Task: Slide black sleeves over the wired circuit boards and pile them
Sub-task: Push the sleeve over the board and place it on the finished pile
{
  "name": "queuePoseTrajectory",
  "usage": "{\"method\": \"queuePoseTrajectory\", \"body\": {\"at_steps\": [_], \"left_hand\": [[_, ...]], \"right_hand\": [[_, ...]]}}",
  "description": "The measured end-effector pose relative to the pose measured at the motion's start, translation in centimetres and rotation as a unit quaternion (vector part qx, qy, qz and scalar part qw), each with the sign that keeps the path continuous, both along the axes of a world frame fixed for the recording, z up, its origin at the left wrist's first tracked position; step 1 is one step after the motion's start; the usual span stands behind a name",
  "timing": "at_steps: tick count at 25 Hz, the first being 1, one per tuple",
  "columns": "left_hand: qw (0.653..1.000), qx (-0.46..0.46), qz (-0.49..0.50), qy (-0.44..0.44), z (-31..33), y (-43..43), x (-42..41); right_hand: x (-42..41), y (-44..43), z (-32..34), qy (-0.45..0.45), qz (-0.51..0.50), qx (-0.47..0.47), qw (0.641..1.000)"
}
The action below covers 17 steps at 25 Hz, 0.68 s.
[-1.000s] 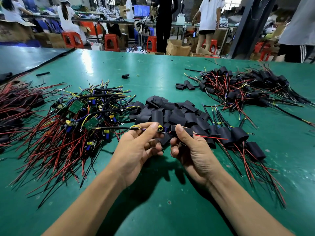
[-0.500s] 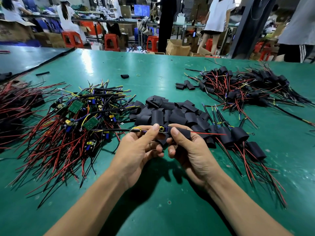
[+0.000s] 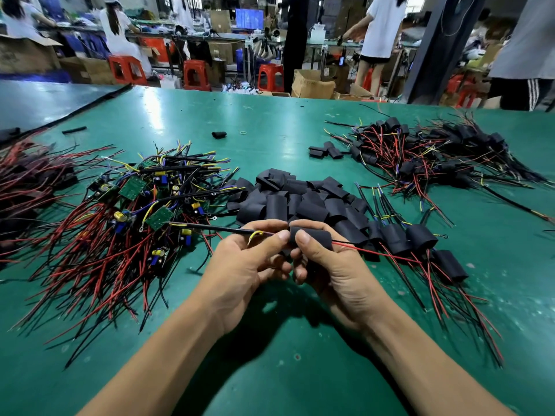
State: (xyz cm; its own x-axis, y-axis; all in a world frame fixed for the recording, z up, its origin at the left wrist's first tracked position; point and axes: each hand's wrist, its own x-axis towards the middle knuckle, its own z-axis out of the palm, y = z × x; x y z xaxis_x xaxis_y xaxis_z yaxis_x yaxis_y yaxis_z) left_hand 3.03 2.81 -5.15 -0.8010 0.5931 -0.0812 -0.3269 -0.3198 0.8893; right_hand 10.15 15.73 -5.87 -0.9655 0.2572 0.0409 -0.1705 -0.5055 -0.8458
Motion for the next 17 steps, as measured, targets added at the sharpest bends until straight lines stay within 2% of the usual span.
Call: {"method": "queuePoseTrajectory", "body": {"at_steps": [3,5,9,13,15,17], "left_hand": [[1.0,-0.019,-0.007,0.01,0.1,-0.3,-0.1],[1.0,-0.029,-0.005,0.01,0.2,-0.3,-0.2],[0.999,-0.039,0.015,0.009,0.7,-0.6,-0.3],[0.997,-0.067,-0.027,0.036,1.1,-1.3,-0.5],[0.995,-0.08,-0.031,0.051,1.3,-1.6,-0.6],[0.991,-0.097,-0.007,0.087,1.1,-1.7,-0.9]], "right_hand": [[-0.1,0.0,-0.3,0.012,0.007,0.023,1.0],[-0.2,0.0,-0.2,0.005,0.013,0.006,1.0],[0.0,0.3,0.4,-0.067,0.034,0.01,0.997],[0.5,0.2,1.5,-0.129,0.078,0.025,0.988],[0.4,0.1,1.9,-0.127,0.055,-0.027,0.99],[0.0,0.9,2.1,-0.1,-0.016,-0.132,0.986]]}}
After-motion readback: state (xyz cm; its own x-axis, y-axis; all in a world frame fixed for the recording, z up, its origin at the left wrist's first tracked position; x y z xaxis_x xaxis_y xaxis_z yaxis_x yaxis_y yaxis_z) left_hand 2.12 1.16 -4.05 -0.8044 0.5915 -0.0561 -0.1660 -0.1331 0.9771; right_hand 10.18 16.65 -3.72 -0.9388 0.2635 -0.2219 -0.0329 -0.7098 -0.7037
